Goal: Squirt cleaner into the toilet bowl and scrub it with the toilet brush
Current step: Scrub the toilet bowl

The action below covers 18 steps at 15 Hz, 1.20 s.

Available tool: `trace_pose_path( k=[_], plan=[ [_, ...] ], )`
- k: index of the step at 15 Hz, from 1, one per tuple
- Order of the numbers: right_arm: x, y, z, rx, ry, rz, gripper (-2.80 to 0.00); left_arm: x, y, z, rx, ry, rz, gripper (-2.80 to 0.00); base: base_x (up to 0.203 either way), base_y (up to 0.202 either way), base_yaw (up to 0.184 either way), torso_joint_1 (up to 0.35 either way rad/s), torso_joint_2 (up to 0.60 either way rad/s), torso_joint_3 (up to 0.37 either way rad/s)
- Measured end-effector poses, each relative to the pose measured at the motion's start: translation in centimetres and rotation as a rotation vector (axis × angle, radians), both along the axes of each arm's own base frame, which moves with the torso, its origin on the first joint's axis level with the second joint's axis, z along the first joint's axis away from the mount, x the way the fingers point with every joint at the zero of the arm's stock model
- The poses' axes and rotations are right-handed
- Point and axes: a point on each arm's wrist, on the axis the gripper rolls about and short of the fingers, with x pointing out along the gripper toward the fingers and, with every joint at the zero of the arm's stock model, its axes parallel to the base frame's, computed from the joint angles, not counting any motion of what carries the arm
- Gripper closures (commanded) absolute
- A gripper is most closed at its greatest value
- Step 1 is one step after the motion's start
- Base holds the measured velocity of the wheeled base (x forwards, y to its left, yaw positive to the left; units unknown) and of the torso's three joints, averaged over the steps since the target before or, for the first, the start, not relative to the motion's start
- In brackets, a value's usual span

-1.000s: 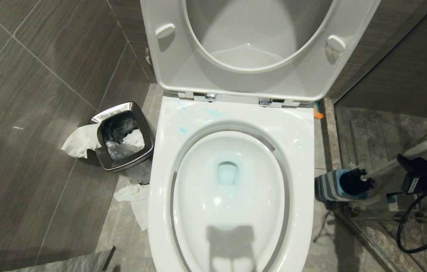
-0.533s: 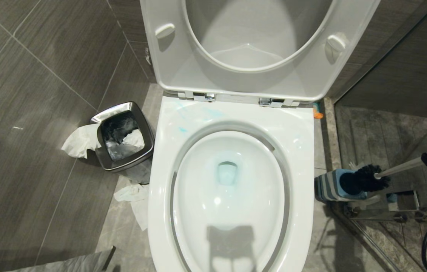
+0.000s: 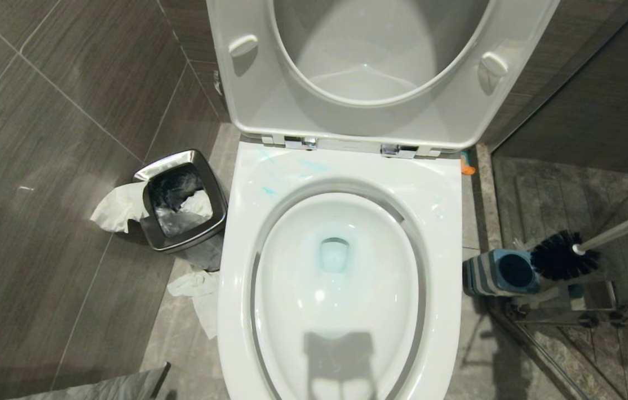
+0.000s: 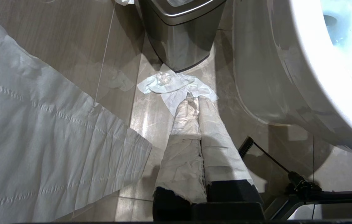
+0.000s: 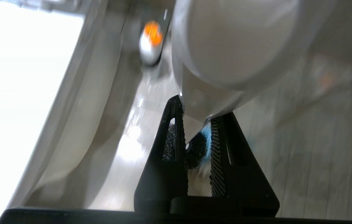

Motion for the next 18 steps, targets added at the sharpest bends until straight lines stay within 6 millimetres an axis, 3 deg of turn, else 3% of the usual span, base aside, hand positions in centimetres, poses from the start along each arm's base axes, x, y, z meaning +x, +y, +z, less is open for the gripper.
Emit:
trace_pose_path(
  k=[4, 8, 13, 18],
  plan=[
    [-3.9, 1.2, 0.7, 0.097, 0.148, 0.004, 0.0, 0.0, 0.0, 0.0, 0.0, 0.0, 0.0, 0.0, 0.0, 0.0, 0.0, 0.0, 0.0, 0.0],
    [-7.9, 2.5, 0.1, 0.154, 0.241, 0.011, 0.0, 0.0, 0.0, 0.0, 0.0, 0.0, 0.0, 0.0, 0.0, 0.0, 0.0, 0.0, 0.0, 0.0],
    [-8.1, 2.2, -1.9, 0.082, 0.275, -0.145, 0.0, 0.0, 0.0, 0.0, 0.0, 0.0, 0.0, 0.0, 0.0, 0.0, 0.0, 0.0, 0.0, 0.0],
    [-6.7, 1.8, -4.4, -0.02, 0.154, -0.195, 0.0, 0.0, 0.0, 0.0, -0.001, 0.0, 0.0, 0.0, 0.0, 0.0, 0.0, 0.0, 0.0, 0.0]
  ],
)
